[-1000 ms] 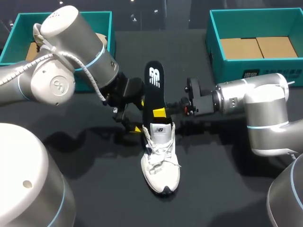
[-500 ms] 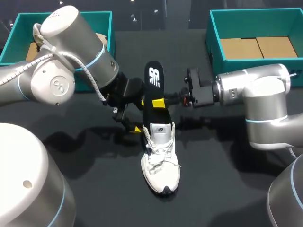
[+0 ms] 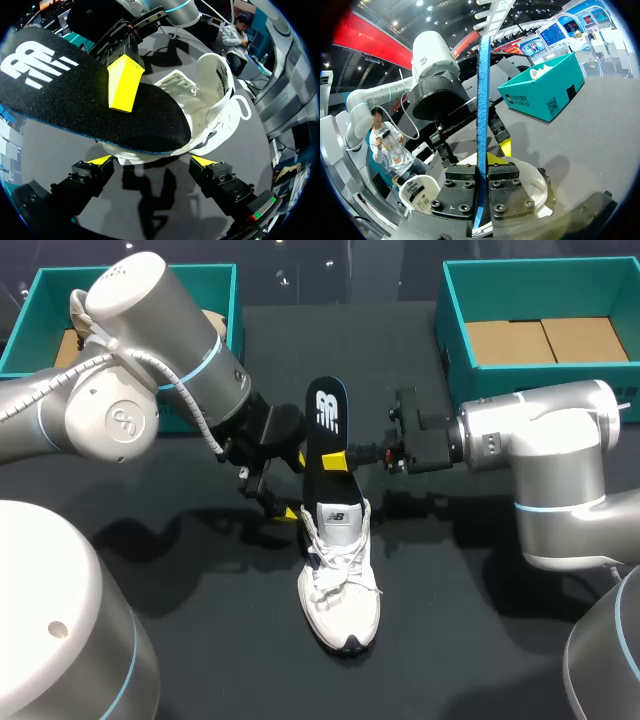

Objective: Take the shoe out of the shoebox, open the shoe tongue, remove and reinsert the insole, then place the shoe into the shoebox

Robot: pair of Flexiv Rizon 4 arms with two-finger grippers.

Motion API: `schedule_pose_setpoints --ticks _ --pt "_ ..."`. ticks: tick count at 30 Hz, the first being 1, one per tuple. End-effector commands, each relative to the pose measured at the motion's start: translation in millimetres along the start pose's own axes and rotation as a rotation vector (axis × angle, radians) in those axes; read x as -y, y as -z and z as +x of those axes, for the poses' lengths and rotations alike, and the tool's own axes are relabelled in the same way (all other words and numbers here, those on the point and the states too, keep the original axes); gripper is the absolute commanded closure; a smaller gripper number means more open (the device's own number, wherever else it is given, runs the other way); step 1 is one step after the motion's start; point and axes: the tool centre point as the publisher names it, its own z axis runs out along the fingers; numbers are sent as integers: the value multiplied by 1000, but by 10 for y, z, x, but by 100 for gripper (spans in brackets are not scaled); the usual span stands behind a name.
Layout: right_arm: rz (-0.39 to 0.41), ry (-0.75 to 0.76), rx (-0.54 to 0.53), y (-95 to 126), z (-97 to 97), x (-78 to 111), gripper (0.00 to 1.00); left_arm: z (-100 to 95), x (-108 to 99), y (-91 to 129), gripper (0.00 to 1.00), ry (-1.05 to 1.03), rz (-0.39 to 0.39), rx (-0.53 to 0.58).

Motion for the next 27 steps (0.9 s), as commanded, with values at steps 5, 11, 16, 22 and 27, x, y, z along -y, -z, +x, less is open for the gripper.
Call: schedule_pose_setpoints --ticks 5,11,16,22,27 --pt "13 -23 28 0 109 204 100 3 2 -8 0 0 -2 2" --pt "23 -64 7 -19 133 378 100 3 2 -8 0 0 -2 2" --pt "35 -94 -4 -41 164 495 100 3 2 -8 0 0 -2 2" --pt "38 -99 -18 -63 193 524 100 3 2 -8 0 0 -2 2" --pt "37 -49 -19 -56 226 371 92 3 2 -8 0 0 -2 2"
